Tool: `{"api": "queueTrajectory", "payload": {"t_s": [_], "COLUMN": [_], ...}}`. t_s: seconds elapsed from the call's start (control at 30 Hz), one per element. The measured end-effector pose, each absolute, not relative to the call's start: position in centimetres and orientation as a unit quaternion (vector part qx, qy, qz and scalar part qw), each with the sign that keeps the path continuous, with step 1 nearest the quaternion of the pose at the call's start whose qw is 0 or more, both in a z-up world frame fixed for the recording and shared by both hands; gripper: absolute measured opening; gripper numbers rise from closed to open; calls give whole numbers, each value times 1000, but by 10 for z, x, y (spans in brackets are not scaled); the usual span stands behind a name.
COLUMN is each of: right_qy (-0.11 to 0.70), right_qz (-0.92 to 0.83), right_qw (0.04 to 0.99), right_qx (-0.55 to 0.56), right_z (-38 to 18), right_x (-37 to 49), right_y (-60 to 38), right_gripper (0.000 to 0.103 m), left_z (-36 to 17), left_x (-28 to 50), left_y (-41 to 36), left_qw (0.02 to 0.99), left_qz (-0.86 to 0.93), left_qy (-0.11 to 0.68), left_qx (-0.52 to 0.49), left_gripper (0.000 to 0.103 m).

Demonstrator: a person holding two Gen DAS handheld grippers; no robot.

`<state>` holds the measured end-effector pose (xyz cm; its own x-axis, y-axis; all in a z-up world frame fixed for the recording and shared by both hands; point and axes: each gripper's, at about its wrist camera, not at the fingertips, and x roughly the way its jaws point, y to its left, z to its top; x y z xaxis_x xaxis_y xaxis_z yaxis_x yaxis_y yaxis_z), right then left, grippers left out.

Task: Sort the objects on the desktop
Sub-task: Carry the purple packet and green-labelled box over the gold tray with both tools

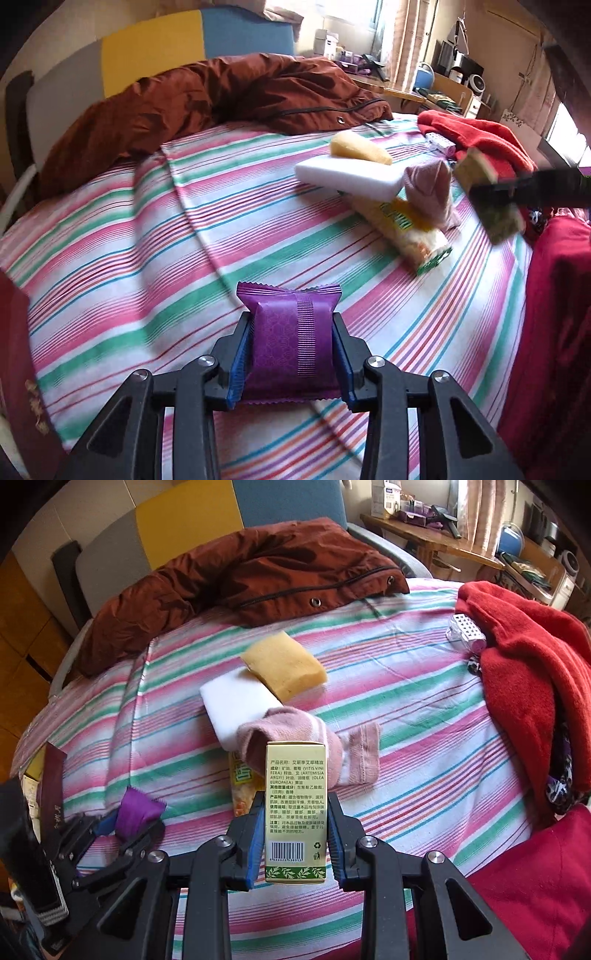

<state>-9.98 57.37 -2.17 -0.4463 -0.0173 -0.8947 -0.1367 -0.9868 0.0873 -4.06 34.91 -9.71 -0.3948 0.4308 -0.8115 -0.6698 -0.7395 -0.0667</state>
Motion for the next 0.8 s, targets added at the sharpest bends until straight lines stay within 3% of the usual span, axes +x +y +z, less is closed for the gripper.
{"api": "queueTrajectory", "payload": {"t_s": [0.17, 0.8], "right_qy": [89, 67], "right_qz": [881, 882], "right_qw": [10, 35], "right_qx": [-464, -465], "right_z": [2, 0], "right_x": [-91, -89], "right_y": [573, 568], "right_gripper": [30, 30], "left_z": [-95, -20], "left_x": [-34, -4], "left_y": [331, 261], "left_qw": [324, 323], "left_qz": [830, 868], "left_qy": [131, 81], "left_qx": [-435, -368], "left_gripper": [39, 39]}}
